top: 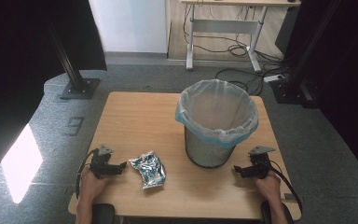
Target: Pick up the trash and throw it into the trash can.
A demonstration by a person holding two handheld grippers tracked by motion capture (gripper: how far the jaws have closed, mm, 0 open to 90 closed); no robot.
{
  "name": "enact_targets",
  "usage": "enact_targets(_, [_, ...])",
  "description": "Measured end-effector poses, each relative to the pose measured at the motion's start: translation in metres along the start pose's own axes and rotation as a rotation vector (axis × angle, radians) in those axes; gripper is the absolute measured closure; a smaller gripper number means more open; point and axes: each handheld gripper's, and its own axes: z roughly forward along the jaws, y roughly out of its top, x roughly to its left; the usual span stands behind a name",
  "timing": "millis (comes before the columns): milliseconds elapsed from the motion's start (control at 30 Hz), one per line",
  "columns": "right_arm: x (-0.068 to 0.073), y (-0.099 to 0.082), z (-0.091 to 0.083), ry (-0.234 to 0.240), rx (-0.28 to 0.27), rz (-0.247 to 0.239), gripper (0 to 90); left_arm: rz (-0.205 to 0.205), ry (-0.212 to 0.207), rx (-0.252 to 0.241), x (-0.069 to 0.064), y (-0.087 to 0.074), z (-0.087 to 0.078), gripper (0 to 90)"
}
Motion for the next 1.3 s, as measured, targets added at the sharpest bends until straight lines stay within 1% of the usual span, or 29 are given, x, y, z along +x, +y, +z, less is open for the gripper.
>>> enact_targets(100, [0.001, 0.0, 0.0, -0.002, 0.001, 0.005, 0.0, 0.007, -0.007, 0.013, -0.002, 0.002, 0.002, 0.0])
enact_targets(133, [0.002, -0.001, -0.001, -0.012, 0.0, 0.014, 0.0, 0.008, -0.008, 0.017, -0.002, 0.003, 0.003, 0.0])
enact_targets(500, [0.003, -0.001, -0.001, -0.019, 0.001, 0.023, 0.0, 0.013, -0.013, 0.015, -0.001, 0.003, 0.004, 0.0])
enact_targets(667, [0.003, -0.001, -0.001, -0.021, 0.001, 0.024, 0.0, 0.005, -0.008, 0.021, -0.001, 0.005, 0.004, 0.0])
enact_targets(733, [0.003, -0.001, -0.001, -0.022, 0.001, 0.025, 0.0, 0.001, -0.005, 0.026, 0.0, 0.006, 0.003, 2.2])
enact_targets(833, [0.003, -0.001, -0.001, -0.023, 0.001, 0.026, 0.0, -0.005, 0.005, 0.031, 0.001, 0.006, 0.002, 3.1])
enact_targets(900, [0.003, -0.001, -0.001, -0.023, 0.001, 0.026, 0.0, -0.007, 0.009, 0.027, 0.001, 0.007, 0.001, 3.3])
enact_targets(933, [0.003, -0.001, -0.001, -0.024, 0.0, 0.026, 0.0, -0.014, 0.002, 0.015, 0.001, 0.009, -0.002, 3.2])
enact_targets(967, [0.003, -0.001, -0.001, -0.024, 0.0, 0.026, 0.0, -0.014, 0.002, 0.015, 0.001, 0.009, -0.002, 3.2])
enact_targets(1000, [0.003, -0.001, -0.001, -0.024, 0.0, 0.027, 0.0, -0.016, -0.004, 0.0, 0.0, 0.012, -0.005, 3.2])
enact_targets(1033, [0.003, -0.001, -0.001, -0.024, 0.0, 0.027, 0.0, -0.016, -0.004, 0.0, 0.0, 0.012, -0.005, 3.2])
enact_targets(1167, [0.003, -0.001, -0.001, -0.024, 0.0, 0.028, 0.0, -0.008, -0.006, -0.017, -0.003, 0.018, -0.009, 3.3])
enact_targets(1200, [0.003, -0.001, -0.001, -0.025, 0.0, 0.028, 0.0, 0.003, -0.005, -0.022, -0.005, 0.021, -0.011, 3.4])
enact_targets(1300, [0.003, -0.001, -0.001, -0.024, 0.0, 0.029, 0.0, 0.01, -0.009, -0.029, -0.007, 0.024, -0.013, 3.7])
